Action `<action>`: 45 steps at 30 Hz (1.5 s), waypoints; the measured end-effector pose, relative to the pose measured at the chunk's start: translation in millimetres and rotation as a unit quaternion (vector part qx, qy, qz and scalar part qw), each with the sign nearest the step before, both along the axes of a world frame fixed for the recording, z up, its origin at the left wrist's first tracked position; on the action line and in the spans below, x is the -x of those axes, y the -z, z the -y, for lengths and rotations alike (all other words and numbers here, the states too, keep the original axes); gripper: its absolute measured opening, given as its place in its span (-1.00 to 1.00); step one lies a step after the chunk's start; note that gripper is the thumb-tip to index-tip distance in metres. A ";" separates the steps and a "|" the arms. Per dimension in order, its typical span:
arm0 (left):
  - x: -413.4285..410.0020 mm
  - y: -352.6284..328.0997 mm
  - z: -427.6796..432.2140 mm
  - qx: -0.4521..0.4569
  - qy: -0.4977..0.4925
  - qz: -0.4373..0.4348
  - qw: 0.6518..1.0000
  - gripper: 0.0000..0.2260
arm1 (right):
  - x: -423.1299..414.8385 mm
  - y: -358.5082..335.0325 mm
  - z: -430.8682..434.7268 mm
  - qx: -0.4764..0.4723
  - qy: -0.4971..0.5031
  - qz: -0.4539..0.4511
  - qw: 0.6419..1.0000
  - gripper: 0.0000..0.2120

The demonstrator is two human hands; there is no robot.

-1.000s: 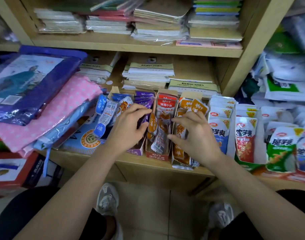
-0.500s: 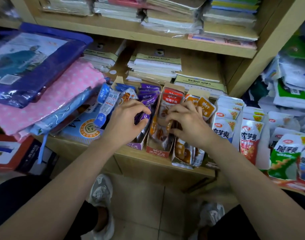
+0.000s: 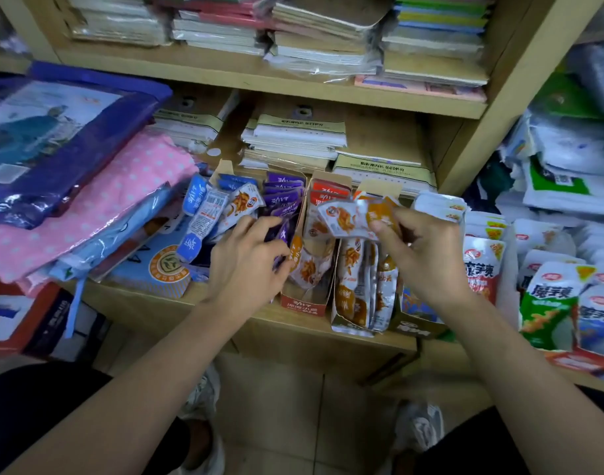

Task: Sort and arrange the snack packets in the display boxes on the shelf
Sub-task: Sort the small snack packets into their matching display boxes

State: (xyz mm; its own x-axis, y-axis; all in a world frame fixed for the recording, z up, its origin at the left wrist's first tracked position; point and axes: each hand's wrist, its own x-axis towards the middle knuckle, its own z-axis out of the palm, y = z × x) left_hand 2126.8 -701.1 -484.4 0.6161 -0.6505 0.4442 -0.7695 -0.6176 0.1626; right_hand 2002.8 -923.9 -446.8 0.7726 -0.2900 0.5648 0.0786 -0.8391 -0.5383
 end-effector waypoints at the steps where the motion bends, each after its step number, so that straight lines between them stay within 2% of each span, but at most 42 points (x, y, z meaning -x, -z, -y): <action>1: 0.6 0.2 0.1 0.021 -0.002 -0.014 1.000 -0.94 | 6.4 -0.7 0.9 -0.022 0.019 0.019 0.999 -0.66; 5: 4.4 -0.6 1.4 0.048 -0.020 -0.029 0.998 -0.93 | 29.4 -4.3 3.6 -0.062 0.107 0.072 0.990 -0.67; 8: 9.5 -1.6 3.9 0.011 -0.041 -0.013 0.999 -0.85 | 40.3 2.5 2.2 -0.035 0.140 0.010 0.989 -0.89; 10: 11.3 -0.7 6.2 -0.008 -0.048 -0.016 0.999 -0.80 | 42.9 11.7 -2.7 -0.004 0.126 -0.094 0.987 -0.69; 12: 11.4 -0.9 8.0 0.007 -0.049 -0.031 0.998 -0.83 | 42.2 17.7 -8.3 0.041 0.109 -0.157 0.981 -0.68; 14: 10.6 -0.9 8.6 0.039 -0.050 -0.053 0.997 -0.88 | 40.6 19.2 -12.6 0.062 0.103 -0.170 0.978 -0.70; 17: 10.8 0.2 8.0 0.078 -0.037 -0.069 0.994 -0.93 | 38.6 21.2 -14.0 0.091 0.105 -0.179 0.974 -0.53; 19: 10.3 -0.9 7.3 0.110 -0.020 -0.051 0.992 -0.94 | 38.5 25.5 -11.5 0.129 0.100 -0.163 0.973 -0.46; 21: 9.7 -3.6 6.2 0.149 -0.004 -0.025 0.988 -0.96 | 38.5 29.2 -7.5 0.140 0.066 -0.184 0.971 -0.42; 23: 11.7 -9.8 5.4 0.198 0.009 -0.026 0.980 -0.92 | 38.3 31.6 -3.1 0.113 0.041 -0.232 0.965 -0.39; 25: 15.8 -17.4 4.2 0.262 0.013 -0.076 0.962 -0.88 | 38.0 33.4 0.6 0.077 0.036 -0.238 0.967 -0.36; 29: 20.2 -28.0 3.5 0.357 0.051 -0.179 0.915 -0.96 | 37.8 23.3 0.7 0.008 0.045 -0.131 0.990 -0.36; 32: 28.5 -38.7 9.4 0.370 0.105 -0.233 0.893 -0.94 | 35.3 8.7 -6.7 -0.113 0.014 -0.099 0.989 -0.34; 34: 34.0 -41.8 15.4 0.371 0.125 -0.278 0.877 -0.92 | 33.3 4.9 -11.3 -0.151 -0.023 -0.079 0.985 -0.50; 36: 33.9 -38.3 19.4 0.354 0.121 -0.312 0.874 -0.92 | 32.6 6.5 -13.7 -0.161 -0.031 -0.044 0.985 -0.80; 38: 32.3 -32.4 21.0 0.283 0.086 -0.298 0.907 -0.73 | 33.8 8.7 -12.1 -0.168 0.015 -0.006 0.986 -0.90; 39: 32.8 -29.3 21.0 0.223 0.068 -0.270 0.934 -0.62 | 35.3 9.0 -9.1 -0.166 0.048 0.012 0.985 -0.89; 41: 38.0 -25.7 22.3 0.100 0.059 -0.205 0.972 -0.53 | 38.5 8.7 -1.1 -0.136 0.114 0.028 0.984 -0.82; 45: 48.4 -21.0 26.1 -0.079 0.042 -0.094 0.992 -0.62 | 38.5 14.8 0.3 -0.013 0.155 -0.041 0.987 -0.69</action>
State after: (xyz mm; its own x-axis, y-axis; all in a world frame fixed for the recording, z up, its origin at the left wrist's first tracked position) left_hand 2078.4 -727.2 -463.4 0.6197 -0.7549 0.2147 -0.7840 -0.5823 0.2152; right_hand 1964.3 -924.2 -461.6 0.6878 -0.5331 0.4926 -0.2242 -0.8016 -0.5543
